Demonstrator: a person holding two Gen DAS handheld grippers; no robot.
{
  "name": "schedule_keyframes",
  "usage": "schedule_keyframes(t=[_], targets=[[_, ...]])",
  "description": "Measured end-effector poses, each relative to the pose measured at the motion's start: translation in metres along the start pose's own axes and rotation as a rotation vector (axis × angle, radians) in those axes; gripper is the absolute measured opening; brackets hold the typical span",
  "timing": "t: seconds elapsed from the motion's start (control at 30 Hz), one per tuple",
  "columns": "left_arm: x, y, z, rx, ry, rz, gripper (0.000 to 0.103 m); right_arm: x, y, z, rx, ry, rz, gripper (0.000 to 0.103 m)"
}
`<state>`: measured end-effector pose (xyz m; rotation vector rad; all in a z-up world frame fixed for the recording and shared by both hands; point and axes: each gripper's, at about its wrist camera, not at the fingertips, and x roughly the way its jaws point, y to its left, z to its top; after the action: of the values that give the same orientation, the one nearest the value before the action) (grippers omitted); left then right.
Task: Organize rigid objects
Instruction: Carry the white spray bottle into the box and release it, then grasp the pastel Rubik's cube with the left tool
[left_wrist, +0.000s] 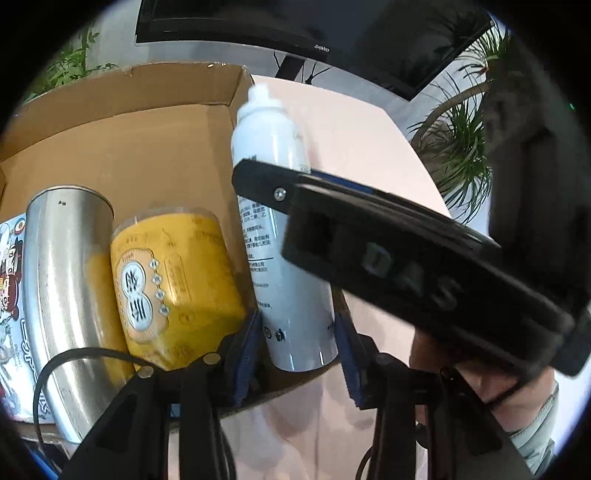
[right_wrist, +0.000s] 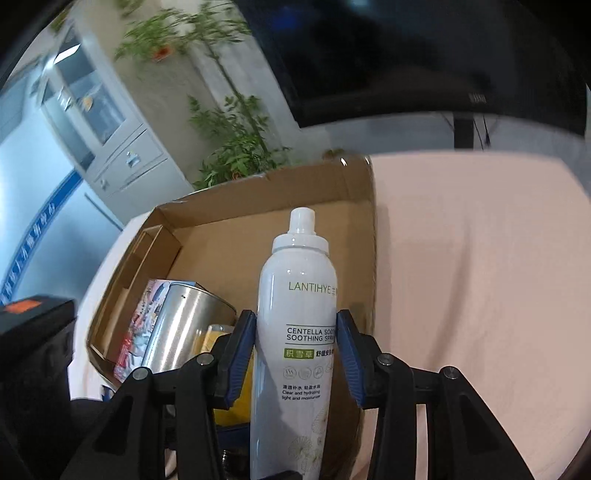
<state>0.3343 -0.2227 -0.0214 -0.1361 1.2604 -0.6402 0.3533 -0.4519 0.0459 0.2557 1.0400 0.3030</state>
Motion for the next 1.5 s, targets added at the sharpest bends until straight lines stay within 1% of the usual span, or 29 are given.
schedule_keyframes(t=[0.03, 0.07, 0.1, 0.2, 0.23, 0.27, 0.3, 0.33, 0.37, 0.4, 0.43, 0.5, 0.53, 0.57, 0.63, 0.67, 0.7, 0.77, 0.8, 0.83, 0.87, 0.9, 0.97, 1.07, 1.1, 1.2, 1.33, 1.47, 1.5], targets=[[0.002, 0.0, -0.002, -0.003, 0.02, -0.013, 0.025, 0.005, -0.005, -0.002, 0.017, 0.026, -0.017, 0.042], [0.003, 0.003, -0.005, -0.008, 0.031, -0.019, 0.025, 0.015, -0.01, -0.005, 0.012, 0.045, -0.048, 0.042], [0.0, 0.005, -0.009, -0.015, 0.019, -0.023, 0.024, 0.025, -0.015, -0.01, 0.018, 0.068, -0.058, 0.042], [-0.023, 0.007, -0.02, -0.004, -0.043, -0.008, 0.025, 0.025, -0.018, -0.018, 0.018, 0.061, -0.048, 0.044], [-0.038, 0.007, -0.028, 0.012, -0.086, 0.006, 0.026, 0.025, -0.017, -0.018, 0.017, 0.072, -0.044, 0.055], [-0.054, 0.006, -0.036, 0.029, -0.131, 0.032, 0.026, 0.021, -0.014, -0.021, 0.009, 0.071, -0.037, 0.063], [-0.073, 0.007, -0.044, 0.047, -0.181, 0.072, 0.028, 0.017, -0.006, -0.023, -0.007, 0.053, -0.032, 0.075], [-0.102, 0.009, -0.058, 0.074, -0.26, 0.141, 0.037, 0.015, 0.007, -0.024, -0.028, 0.031, -0.059, 0.096], [-0.124, 0.011, -0.069, 0.09, -0.319, 0.198, 0.045, 0.002, 0.02, -0.028, -0.056, -0.021, -0.113, 0.103], [-0.144, 0.015, -0.081, 0.097, -0.373, 0.252, 0.067, -0.016, 0.031, -0.035, -0.084, -0.079, -0.141, 0.103], [-0.179, 0.021, -0.1, 0.099, -0.471, 0.347, 0.087, -0.028, 0.041, -0.04, -0.098, -0.102, -0.149, 0.103], [-0.219, 0.026, -0.127, 0.12, -0.583, 0.477, 0.088, -0.054, 0.058, -0.059, -0.105, -0.132, -0.137, 0.103], [-0.238, 0.028, -0.143, 0.145, -0.613, 0.579, 0.088, -0.066, 0.071, -0.076, -0.133, -0.146, -0.116, 0.103], [-0.253, 0.031, -0.158, 0.158, -0.618, 0.681, 0.088, -0.077, 0.084, -0.089, -0.162, -0.157, -0.1, 0.103], [-0.268, 0.042, -0.18, 0.147, -0.585, 0.778, 0.088, -0.093, 0.107, -0.123, -0.219, -0.181, -0.061, 0.103], [-0.271, 0.049, -0.19, 0.122, -0.558, 0.782, 0.088, -0.1, 0.12, -0.14, -0.248, -0.179, -0.031, 0.103], [-0.272, 0.061, -0.204, 0.088, -0.528, 0.756, 0.088, -0.104, 0.131, -0.156, -0.277, -0.171, 0.002, 0.103], [-0.262, 0.08, -0.231, 0.009, -0.455, 0.655, 0.088, -0.107, 0.16, -0.2, -0.353, -0.138, 0.084, 0.103], [-0.251, 0.089, -0.25, -0.031, -0.413, 0.581, 0.088, -0.107, 0.171, -0.219, -0.38, -0.123, 0.117, 0.103], [-0.24, 0.091, -0.256, -0.061, -0.395, 0.519, 0.088, -0.106, 0.183, -0.24, -0.416, -0.093, 0.164, 0.103], [-0.232, 0.094, -0.273, -0.085, -0.389, 0.477, 0.088, -0.105, 0.197, -0.266, -0.459, -0.055, 0.21, 0.103], [-0.227, 0.095, -0.291, -0.099, -0.387, 0.453, 0.088, -0.104, 0.205, -0.282, -0.482, -0.034, 0.219, 0.103], [-0.206, 0.093, -0.315, -0.135, -0.388, 0.399, 0.088, -0.102, 0.218, -0.311, -0.49, 0.002, 0.193, 0.103], [-0.181, 0.08, -0.328, -0.116, -0.401, 0.347, 0.088, -0.102, 0.229, -0.333, -0.484, 0.017, 0.17, 0.103], [-0.175, 0.072, -0.331, -0.099, -0.389, 0.328, 0.088, -0.102, 0.235, -0.34, -0.497, 0.018, 0.151, 0.103], [-0.158, 0.071, -0.327, -0.085, -0.345, 0.266, 0.088, -0.102, 0.247, -0.354, -0.528, 0.023, 0.156, 0.103], [-0.14, 0.075, -0.324, -0.131, -0.271, 0.209, 0.088, -0.098, 0.247, -0.36, -0.548, 0.023, 0.145, 0.101], [-0.127, 0.07, -0.33, -0.113, -0.208, 0.188, 0.083, -0.08, 0.249, -0.367, -0.568, 0.071, 0.176, 0.085], [-0.123, 0.07, -0.33, -0.117, -0.182, 0.18, 0.076, -0.075, 0.253, -0.372, -0.586, 0.088, 0.177, 0.076]])
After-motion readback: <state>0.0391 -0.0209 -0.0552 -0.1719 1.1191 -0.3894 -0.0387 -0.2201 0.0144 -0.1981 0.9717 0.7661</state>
